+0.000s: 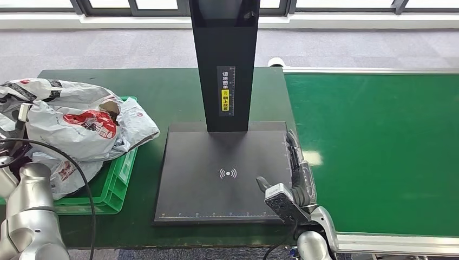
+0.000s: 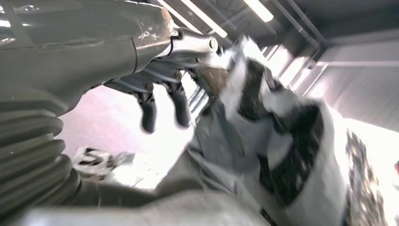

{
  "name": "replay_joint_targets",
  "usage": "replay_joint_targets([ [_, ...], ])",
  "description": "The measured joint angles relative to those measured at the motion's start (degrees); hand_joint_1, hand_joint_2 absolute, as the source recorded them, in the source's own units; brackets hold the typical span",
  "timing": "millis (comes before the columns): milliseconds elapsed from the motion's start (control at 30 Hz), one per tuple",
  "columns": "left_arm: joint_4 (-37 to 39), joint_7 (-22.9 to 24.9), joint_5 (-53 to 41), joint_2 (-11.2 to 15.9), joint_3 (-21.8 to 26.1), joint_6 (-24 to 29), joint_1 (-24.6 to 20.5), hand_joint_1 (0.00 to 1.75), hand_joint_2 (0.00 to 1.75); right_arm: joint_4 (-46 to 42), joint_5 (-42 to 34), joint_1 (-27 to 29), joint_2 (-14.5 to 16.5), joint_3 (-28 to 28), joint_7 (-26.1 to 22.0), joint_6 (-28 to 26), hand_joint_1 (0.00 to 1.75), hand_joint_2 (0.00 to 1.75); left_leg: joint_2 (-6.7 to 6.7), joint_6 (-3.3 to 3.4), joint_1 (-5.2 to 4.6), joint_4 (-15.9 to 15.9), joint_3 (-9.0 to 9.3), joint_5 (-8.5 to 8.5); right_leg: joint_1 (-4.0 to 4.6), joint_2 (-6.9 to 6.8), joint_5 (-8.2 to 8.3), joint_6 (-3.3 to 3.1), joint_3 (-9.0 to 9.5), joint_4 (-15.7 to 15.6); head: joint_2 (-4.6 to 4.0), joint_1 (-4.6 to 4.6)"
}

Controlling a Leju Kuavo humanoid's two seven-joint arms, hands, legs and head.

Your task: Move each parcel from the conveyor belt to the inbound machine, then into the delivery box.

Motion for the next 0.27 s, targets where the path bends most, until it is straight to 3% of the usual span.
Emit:
replay_joint_targets([
  [33, -0.95, -2.01, 0.63, -0.52, 1.08, 0.0, -0.02, 0.0, 0.0, 0.07, -0.25, 0.0, 0.01, -0.01, -0.12, 0.13, 0.0, 1.75, 0.0, 0.0, 0.0, 0.0, 0.0, 0.0, 0.0, 0.0, 0.0, 0.0, 0.0, 0.0, 0.0, 0.0],
  [267, -8.51, -15.7, 6.82, -5.31, 9.73, 0.0, -0.42, 0.0, 0.0, 0.65, -0.64, -0.01, 0.07, -0.17, -0.4, 0.34, 0.0, 1.75, 0.02, 0.0, 0.0, 0.0, 0.0, 0.0, 0.0, 0.02, 0.0, 0.0, -0.03, 0.0, -0.01, 0.0],
])
